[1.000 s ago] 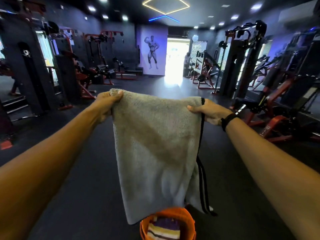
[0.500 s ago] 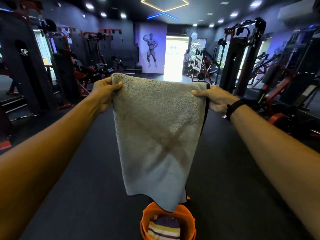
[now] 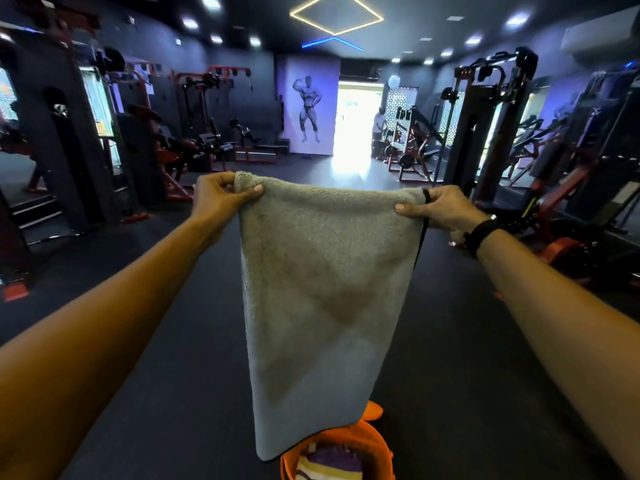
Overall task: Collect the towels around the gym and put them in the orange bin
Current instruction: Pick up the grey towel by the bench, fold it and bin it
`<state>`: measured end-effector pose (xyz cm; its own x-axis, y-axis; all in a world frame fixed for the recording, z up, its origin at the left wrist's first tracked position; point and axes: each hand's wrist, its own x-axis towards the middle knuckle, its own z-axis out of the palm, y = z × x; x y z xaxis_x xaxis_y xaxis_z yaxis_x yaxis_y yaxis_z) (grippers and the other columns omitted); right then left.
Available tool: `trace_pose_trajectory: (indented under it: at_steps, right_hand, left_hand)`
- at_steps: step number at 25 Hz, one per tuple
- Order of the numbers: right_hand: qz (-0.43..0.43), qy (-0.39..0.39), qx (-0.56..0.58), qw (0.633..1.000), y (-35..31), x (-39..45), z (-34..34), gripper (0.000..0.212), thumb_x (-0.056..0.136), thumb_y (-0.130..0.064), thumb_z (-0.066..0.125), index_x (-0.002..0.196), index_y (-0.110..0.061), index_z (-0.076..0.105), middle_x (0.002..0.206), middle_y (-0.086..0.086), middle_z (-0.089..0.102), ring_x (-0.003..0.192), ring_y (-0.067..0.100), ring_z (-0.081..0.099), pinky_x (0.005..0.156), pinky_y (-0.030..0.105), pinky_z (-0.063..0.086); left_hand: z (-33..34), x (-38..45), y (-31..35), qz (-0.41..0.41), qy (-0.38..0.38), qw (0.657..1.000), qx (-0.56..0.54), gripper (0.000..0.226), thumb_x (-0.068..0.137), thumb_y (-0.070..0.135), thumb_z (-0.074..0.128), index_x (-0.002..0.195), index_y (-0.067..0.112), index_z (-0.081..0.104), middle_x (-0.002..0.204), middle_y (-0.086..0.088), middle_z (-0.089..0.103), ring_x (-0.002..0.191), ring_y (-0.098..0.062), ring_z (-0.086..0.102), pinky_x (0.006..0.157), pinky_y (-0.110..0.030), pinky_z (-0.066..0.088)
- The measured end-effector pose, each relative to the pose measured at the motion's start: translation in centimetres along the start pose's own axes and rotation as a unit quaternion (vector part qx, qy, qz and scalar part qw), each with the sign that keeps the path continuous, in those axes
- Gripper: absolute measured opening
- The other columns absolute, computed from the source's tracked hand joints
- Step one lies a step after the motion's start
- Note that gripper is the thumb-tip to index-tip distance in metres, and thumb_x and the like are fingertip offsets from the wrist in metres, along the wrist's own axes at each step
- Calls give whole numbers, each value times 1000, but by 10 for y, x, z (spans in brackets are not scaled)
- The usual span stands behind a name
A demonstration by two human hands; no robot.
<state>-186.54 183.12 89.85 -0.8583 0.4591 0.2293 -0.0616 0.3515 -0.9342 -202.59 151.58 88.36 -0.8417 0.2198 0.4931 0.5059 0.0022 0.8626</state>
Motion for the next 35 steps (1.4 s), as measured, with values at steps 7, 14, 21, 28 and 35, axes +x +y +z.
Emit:
trace_pose_trajectory:
  at_steps: [7, 14, 21, 28, 35]
  right_hand:
    - [22, -10, 11, 1000, 37, -7, -3, 48, 64, -3, 84, 97, -14, 51, 94, 10, 65, 84, 21, 65, 62, 27, 57]
    - [64, -175, -161, 969, 42, -21, -15, 40, 65, -10, 84, 96, 6, 65, 79, 10, 68, 76, 19, 64, 63, 27, 50]
    - [21, -173, 195, 965, -9, -10, -28, 65, 52, -29, 92, 110, -16, 63, 106, 4, 72, 95, 19, 70, 71, 32, 58]
    - [109, -94, 159, 977, 22, -4, -18, 63, 63, -35, 84, 117, -8, 64, 102, 8, 73, 92, 21, 71, 72, 33, 58]
    - [110, -117, 123, 979, 35, -8, -10, 87, 46, -33, 92, 122, -5, 62, 115, 15, 67, 103, 28, 66, 74, 35, 58]
  left_hand:
    - [-1, -4, -28, -39, -46, 994, 93, 29, 70, 27, 83, 71, 5, 65, 65, -5, 59, 62, -15, 56, 53, -25, 54]
    - [3, -8, -39, -134, -143, 969, 149, 47, 66, 25, 86, 59, 17, 41, 60, -4, 45, 60, -15, 47, 51, -29, 51]
    - [13, 3, 26, -194, -211, 951, -114, 62, 61, 68, 72, 106, 27, 58, 100, 2, 68, 90, -17, 65, 69, -40, 53]
    - [30, -21, -21, -318, -153, 927, -125, 72, 60, 52, 83, 118, 16, 61, 112, -9, 67, 101, -26, 63, 87, -46, 52]
    - [25, -11, -34, -325, -91, 938, -78, 76, 57, 46, 87, 120, 12, 61, 117, -6, 61, 108, -27, 57, 89, -44, 50]
